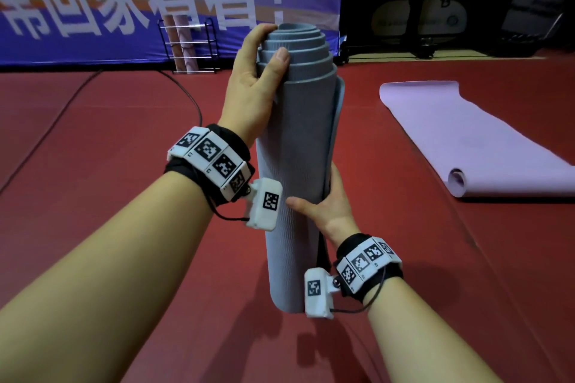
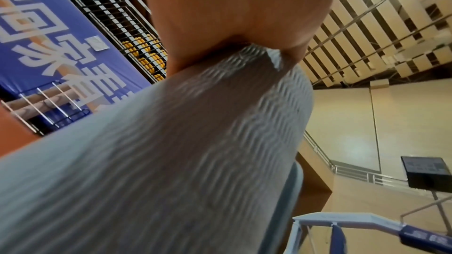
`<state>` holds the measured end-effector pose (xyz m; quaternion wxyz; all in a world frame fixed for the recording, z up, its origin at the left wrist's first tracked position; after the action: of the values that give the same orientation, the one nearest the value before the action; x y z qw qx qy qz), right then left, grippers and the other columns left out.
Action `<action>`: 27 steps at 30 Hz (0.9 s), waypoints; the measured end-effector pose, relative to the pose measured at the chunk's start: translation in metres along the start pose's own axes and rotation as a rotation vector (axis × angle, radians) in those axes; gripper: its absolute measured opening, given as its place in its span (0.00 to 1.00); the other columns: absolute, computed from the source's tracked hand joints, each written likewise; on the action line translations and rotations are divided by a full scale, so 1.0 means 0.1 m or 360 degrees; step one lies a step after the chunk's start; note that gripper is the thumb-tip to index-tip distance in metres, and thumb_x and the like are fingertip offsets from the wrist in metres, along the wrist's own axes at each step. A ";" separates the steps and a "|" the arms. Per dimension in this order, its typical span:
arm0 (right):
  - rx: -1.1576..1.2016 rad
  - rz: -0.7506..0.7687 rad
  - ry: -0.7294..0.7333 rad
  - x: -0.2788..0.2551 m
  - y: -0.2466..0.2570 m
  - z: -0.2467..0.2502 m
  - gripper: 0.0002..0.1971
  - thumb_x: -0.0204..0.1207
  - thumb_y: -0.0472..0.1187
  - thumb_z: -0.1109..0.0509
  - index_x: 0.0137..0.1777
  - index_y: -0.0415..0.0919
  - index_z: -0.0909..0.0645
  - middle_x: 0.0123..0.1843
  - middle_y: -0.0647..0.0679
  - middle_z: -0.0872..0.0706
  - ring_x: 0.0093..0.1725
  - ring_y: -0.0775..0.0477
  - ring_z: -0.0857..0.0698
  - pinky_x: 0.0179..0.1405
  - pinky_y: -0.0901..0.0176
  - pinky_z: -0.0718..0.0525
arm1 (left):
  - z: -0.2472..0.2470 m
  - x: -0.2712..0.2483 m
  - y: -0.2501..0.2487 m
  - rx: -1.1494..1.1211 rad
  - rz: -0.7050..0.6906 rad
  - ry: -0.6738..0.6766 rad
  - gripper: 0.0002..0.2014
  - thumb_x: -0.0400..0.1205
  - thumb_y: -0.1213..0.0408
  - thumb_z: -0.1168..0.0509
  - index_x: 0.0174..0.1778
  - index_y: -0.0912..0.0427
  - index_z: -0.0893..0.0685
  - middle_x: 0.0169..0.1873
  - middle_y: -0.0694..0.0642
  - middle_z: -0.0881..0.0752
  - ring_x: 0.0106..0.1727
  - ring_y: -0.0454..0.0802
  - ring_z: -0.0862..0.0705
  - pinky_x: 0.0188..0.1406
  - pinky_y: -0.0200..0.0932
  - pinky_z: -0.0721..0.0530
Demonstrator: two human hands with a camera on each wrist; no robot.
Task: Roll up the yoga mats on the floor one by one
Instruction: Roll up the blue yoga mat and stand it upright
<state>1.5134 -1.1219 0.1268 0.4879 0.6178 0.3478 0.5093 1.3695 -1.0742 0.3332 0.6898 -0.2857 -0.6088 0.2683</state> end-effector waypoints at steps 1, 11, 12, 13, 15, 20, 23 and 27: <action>0.0000 0.0020 -0.0011 0.00 0.04 0.01 0.57 0.49 0.49 0.10 0.81 0.48 0.33 0.72 0.54 0.17 0.71 0.56 0.19 0.73 0.49 0.21 | -0.01 -0.01 -0.03 -0.0030 0.0006 -0.0001 0.24 0.80 0.45 0.33 0.71 0.49 0.23 0.69 0.58 0.17 0.67 0.52 0.16 0.73 0.58 0.21; -0.0061 -0.0003 0.0050 0.10 0.04 0.14 0.61 0.48 0.53 0.09 0.82 0.48 0.36 0.75 0.51 0.21 0.75 0.53 0.22 0.76 0.42 0.24 | -0.04 0.02 0.14 0.0096 -0.0021 -0.0005 0.19 0.79 0.44 0.35 0.63 0.47 0.20 0.61 0.50 0.15 0.61 0.43 0.16 0.68 0.45 0.20; -0.0079 -0.0017 0.0043 0.08 0.01 0.12 0.63 0.47 0.56 0.09 0.83 0.51 0.37 0.77 0.52 0.23 0.76 0.53 0.24 0.77 0.41 0.26 | -0.03 0.02 0.21 0.0169 -0.0003 -0.0038 0.19 0.78 0.42 0.37 0.60 0.46 0.20 0.60 0.51 0.15 0.60 0.43 0.17 0.68 0.45 0.21; -0.0102 -0.0021 0.0031 0.08 -0.01 0.10 0.65 0.46 0.59 0.09 0.84 0.53 0.39 0.79 0.52 0.25 0.78 0.53 0.25 0.78 0.42 0.27 | -0.03 0.03 0.25 0.0224 0.0006 -0.0057 0.18 0.76 0.40 0.38 0.56 0.45 0.19 0.60 0.52 0.16 0.62 0.44 0.19 0.69 0.44 0.23; -0.0119 -0.0017 0.0004 0.08 0.00 0.08 0.66 0.45 0.58 0.10 0.85 0.51 0.42 0.80 0.52 0.27 0.78 0.54 0.27 0.79 0.45 0.28 | -0.06 0.05 0.25 0.0266 0.0036 -0.0067 0.15 0.75 0.38 0.40 0.46 0.43 0.19 0.61 0.52 0.19 0.66 0.45 0.21 0.72 0.40 0.27; -0.0112 0.0088 -0.0057 0.11 0.07 0.16 0.58 0.48 0.51 0.12 0.81 0.46 0.34 0.73 0.50 0.19 0.73 0.53 0.20 0.75 0.45 0.23 | -0.13 0.05 0.18 0.0300 0.0017 -0.0036 0.11 0.75 0.39 0.38 0.39 0.42 0.21 0.61 0.53 0.20 0.64 0.37 0.21 0.67 0.31 0.30; -0.0115 0.0140 -0.0019 0.17 0.14 0.22 0.52 0.47 0.51 0.12 0.76 0.50 0.29 0.69 0.51 0.16 0.69 0.54 0.17 0.71 0.50 0.20 | -0.14 0.10 0.11 0.0274 -0.0015 -0.0069 0.12 0.80 0.46 0.35 0.34 0.45 0.23 0.52 0.50 0.21 0.53 0.32 0.22 0.57 0.24 0.31; -0.0136 0.0095 0.0076 0.18 0.03 0.19 0.46 0.61 0.53 0.15 0.80 0.53 0.30 0.70 0.52 0.17 0.67 0.56 0.17 0.68 0.55 0.19 | -0.07 0.13 0.28 0.0261 0.0064 -0.0158 0.17 0.75 0.38 0.38 0.33 0.47 0.26 0.43 0.45 0.23 0.48 0.42 0.24 0.52 0.31 0.29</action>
<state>1.5361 -1.1107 0.1344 0.4901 0.5942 0.3187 0.5525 1.3772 -1.0456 0.3214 0.6743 -0.2269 -0.6123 0.3449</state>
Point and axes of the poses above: each hand's wrist, its own x-axis towards the middle knuckle, its own z-axis out of the back of the hand, y = z × x, the point moved 7 cm from there along x, towards the middle knuckle
